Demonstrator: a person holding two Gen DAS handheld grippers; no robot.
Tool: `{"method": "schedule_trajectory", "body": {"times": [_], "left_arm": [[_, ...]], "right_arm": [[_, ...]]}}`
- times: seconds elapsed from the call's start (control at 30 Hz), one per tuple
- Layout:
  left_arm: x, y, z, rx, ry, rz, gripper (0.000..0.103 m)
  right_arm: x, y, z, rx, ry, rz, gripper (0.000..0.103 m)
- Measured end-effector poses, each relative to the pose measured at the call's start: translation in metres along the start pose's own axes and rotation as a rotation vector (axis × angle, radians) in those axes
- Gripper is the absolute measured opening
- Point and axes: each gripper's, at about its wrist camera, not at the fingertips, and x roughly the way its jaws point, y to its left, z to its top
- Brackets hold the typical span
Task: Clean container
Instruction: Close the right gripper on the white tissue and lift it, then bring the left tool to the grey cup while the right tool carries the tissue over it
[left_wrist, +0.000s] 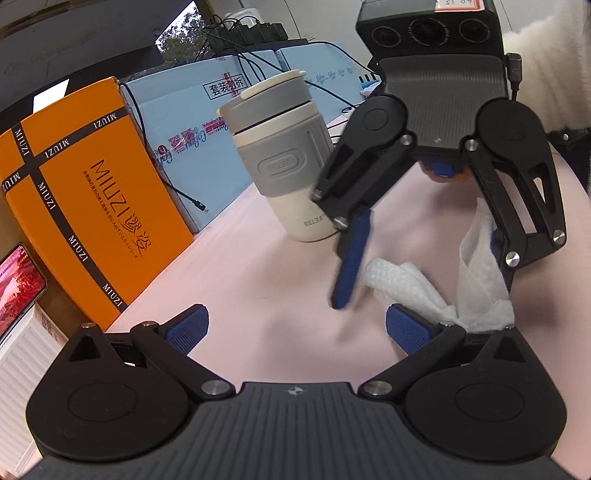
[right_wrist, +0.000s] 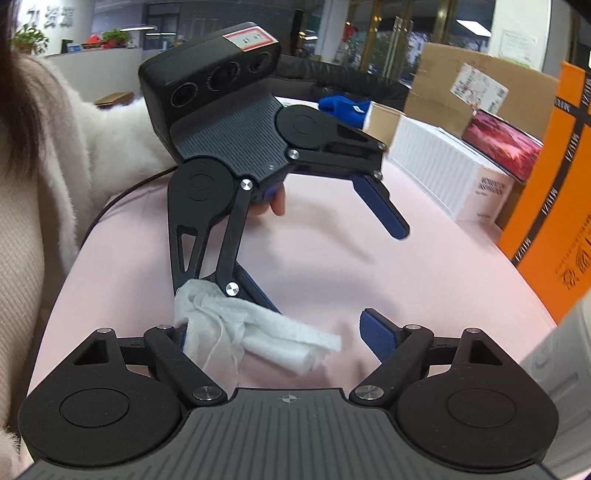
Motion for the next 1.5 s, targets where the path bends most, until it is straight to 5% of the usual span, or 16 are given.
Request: {"method": "schedule_trajectory", "body": {"times": [0.1, 0.27, 0.4, 0.6, 0.87, 1.03, 1.2, 1.4, 1.5], "left_arm": [[-0.005, 0.003, -0.001, -0.014, -0.022, -0.039, 0.103], [-0.028, 0.031, -0.006, -0.178, -0.152, -0.094, 0.103], [-0.025, 0.054, -0.008, -0.352, -0.227, 0.009, 0.103], [0.000, 0.044, 0.017, -0.394, -0.299, 0.169, 0.103], [0.038, 0.000, 0.066, -0.290, -0.295, 0.154, 0.103], [0.067, -0.015, 0.088, -0.217, -0.283, 0.207, 0.103], [0.092, -0.019, 0.102, -0.219, -0.287, 0.222, 0.103], [0.096, -0.017, 0.097, -0.275, -0.341, 0.224, 0.084], [0.092, -0.016, 0.094, -0.299, -0.350, 0.225, 0.084]], "right_arm": [[-0.004, 0.004, -0.002, 0.022, -0.009, 0.034, 0.047], [-0.012, 0.008, -0.013, 0.124, -0.028, 0.043, 0.035], [-0.024, 0.011, -0.024, 0.217, -0.079, 0.045, 0.017], [-0.078, 0.024, -0.029, 0.282, -0.329, -0.138, 0.016], [-0.166, 0.003, -0.037, 0.507, -0.621, -0.539, 0.016], [-0.172, -0.023, -0.027, 0.590, -0.613, -0.590, 0.016], [-0.154, -0.042, -0.014, 0.604, -0.498, -0.627, 0.016], [-0.143, -0.055, -0.011, 0.659, -0.471, -0.600, 0.016], [-0.138, -0.053, -0.010, 0.665, -0.480, -0.609, 0.016]]}}
